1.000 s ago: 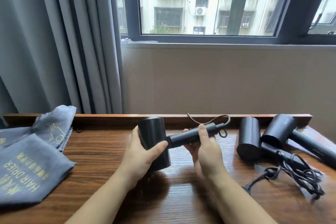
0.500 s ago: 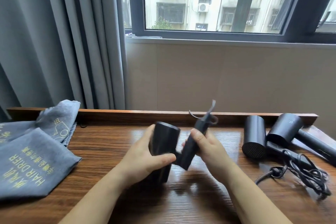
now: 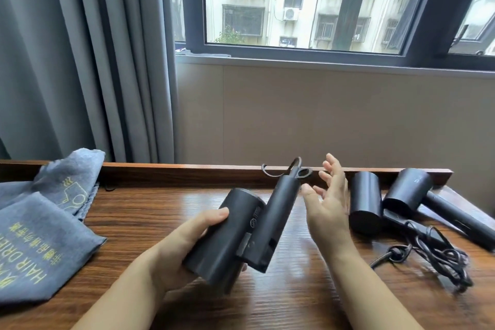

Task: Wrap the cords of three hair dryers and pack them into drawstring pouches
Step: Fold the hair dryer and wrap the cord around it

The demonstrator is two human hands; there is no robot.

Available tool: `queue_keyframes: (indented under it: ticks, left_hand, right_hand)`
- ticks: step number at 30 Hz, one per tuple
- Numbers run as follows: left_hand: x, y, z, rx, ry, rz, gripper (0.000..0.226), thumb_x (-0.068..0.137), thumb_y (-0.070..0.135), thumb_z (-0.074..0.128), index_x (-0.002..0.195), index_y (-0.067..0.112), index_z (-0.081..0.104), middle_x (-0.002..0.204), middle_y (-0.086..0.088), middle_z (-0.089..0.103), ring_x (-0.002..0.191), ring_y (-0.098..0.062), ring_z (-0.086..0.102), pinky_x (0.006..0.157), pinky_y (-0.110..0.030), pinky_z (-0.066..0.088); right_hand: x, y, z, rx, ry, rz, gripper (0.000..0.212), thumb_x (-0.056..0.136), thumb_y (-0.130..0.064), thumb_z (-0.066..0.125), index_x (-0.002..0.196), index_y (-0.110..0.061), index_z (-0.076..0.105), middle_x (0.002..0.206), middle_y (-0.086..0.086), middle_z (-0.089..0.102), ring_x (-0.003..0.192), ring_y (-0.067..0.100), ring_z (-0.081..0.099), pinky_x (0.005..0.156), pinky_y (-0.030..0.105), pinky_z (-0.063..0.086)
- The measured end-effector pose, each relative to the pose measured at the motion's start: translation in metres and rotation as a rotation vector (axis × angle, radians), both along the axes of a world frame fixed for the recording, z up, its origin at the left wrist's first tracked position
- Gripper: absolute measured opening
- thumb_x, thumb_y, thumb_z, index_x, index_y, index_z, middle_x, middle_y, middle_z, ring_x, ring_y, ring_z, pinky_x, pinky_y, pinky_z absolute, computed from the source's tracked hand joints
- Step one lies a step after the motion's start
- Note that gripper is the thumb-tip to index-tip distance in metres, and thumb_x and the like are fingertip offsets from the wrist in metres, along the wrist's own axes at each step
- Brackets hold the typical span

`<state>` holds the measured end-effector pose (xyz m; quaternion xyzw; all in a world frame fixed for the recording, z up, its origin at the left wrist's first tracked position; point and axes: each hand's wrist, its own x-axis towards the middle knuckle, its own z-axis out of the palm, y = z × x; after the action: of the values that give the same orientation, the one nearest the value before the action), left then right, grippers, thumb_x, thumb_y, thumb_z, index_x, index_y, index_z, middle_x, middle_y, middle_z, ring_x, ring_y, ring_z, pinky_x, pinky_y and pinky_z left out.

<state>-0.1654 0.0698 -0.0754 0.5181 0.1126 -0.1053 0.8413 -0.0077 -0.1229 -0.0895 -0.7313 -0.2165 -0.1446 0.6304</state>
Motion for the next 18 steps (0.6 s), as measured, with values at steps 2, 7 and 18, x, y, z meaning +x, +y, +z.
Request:
queue_keyframes:
  ticks: [2,7,18]
  left_hand:
    - [-0.002,0.001,0.001,-0.005,0.007,-0.073,0.081,0.046,0.047,0.093,0.109,-0.001,0.073,0.100,-0.027,0.069,0.074,-0.032,0.071,0.066,-0.036,0.058]
    - [-0.002,0.007,0.002,-0.089,-0.086,-0.161,0.082,0.062,0.051,0.086,0.123,0.000,0.065,0.108,-0.029,0.065,0.083,-0.037,0.068,0.077,-0.048,0.055]
    - [0.006,0.013,-0.002,-0.434,-0.399,-0.226,0.072,0.101,0.048,0.042,0.149,-0.003,0.027,0.120,-0.029,0.048,0.095,-0.041,0.062,0.083,-0.046,0.055]
  right_hand:
    - [0.001,0.004,-0.007,-0.092,0.010,0.097,0.063,0.092,-0.025,0.049,0.152,-0.030,0.029,0.154,-0.008,0.030,0.142,0.003,0.029,0.117,0.026,0.027]
    - [0.004,0.010,-0.021,-0.190,0.129,0.322,0.036,0.095,-0.049,0.044,0.128,-0.037,0.052,0.136,-0.007,0.057,0.138,0.018,0.044,0.115,0.052,0.033]
    - [-0.026,0.016,-0.010,-0.182,-0.052,0.463,0.021,0.101,-0.037,0.046,0.099,-0.029,0.065,0.063,0.003,0.063,0.064,0.018,0.058,0.074,0.038,0.047]
